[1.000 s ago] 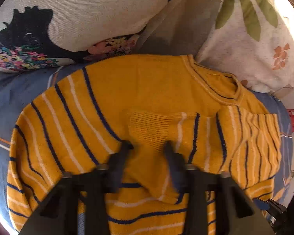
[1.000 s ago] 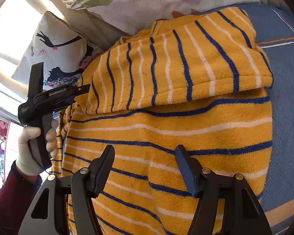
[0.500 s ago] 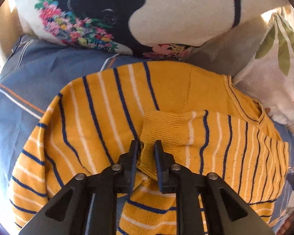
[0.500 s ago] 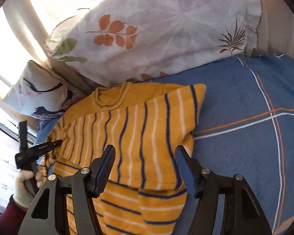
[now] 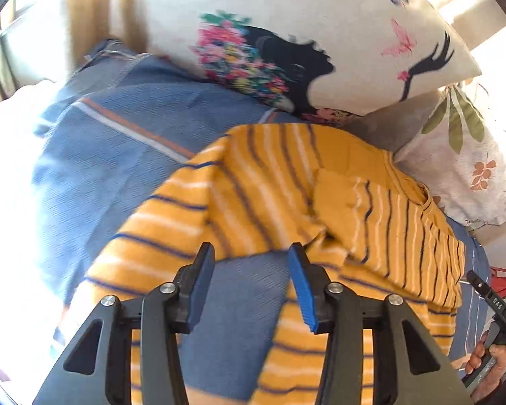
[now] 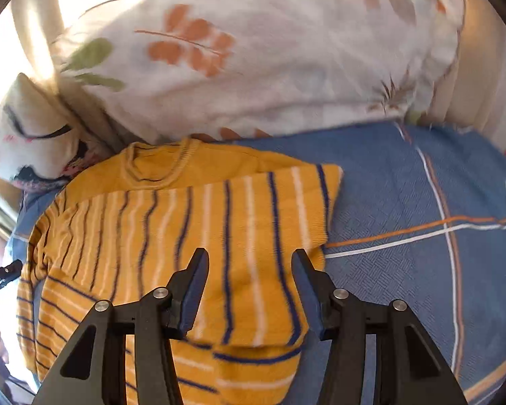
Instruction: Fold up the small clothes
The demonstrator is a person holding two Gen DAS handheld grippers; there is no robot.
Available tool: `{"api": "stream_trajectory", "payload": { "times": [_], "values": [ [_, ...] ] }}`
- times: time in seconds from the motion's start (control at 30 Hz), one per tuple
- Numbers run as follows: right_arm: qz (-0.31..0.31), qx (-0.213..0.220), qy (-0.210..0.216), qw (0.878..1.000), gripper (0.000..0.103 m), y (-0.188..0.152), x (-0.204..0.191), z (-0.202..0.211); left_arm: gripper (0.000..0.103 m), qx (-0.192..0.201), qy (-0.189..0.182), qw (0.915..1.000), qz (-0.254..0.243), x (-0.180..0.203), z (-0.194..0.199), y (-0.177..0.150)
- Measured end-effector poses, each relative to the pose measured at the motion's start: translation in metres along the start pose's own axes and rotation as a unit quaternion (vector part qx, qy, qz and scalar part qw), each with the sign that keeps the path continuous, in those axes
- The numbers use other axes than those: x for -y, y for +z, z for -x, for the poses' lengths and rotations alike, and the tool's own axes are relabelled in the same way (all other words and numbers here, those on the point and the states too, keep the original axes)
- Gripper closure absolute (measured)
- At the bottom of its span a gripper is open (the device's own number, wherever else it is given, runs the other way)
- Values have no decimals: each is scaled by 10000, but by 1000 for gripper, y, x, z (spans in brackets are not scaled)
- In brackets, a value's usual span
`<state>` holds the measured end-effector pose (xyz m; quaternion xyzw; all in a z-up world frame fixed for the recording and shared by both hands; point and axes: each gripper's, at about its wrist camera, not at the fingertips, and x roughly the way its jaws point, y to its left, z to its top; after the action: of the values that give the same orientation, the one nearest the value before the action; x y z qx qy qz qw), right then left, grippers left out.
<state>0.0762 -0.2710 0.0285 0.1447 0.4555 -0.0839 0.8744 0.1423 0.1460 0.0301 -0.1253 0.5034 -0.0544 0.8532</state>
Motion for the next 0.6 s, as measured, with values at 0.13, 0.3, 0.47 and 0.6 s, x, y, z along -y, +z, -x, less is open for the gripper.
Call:
{"api": "stream_trajectory", "payload": {
  "times": [0.13, 0.3, 0.47, 0.6],
  "values": [
    [436, 43, 203, 9988, 40, -14, -42, 18, 53, 80, 262, 9987, 423, -54, 25, -19],
    [681, -293, 537, 9958, 40, -34, -90, 11, 50, -19, 248, 9959, 872, -115, 44, -49],
    [887, -639, 745, 9912, 40, -55, -143, -1, 44, -434, -8, 9989, 153, -112, 36, -87],
    [1107, -762, 810, 9876, 40, -66, -183, -5, 46, -945, -70, 9948, -366, -95, 17, -110]
  ]
}}
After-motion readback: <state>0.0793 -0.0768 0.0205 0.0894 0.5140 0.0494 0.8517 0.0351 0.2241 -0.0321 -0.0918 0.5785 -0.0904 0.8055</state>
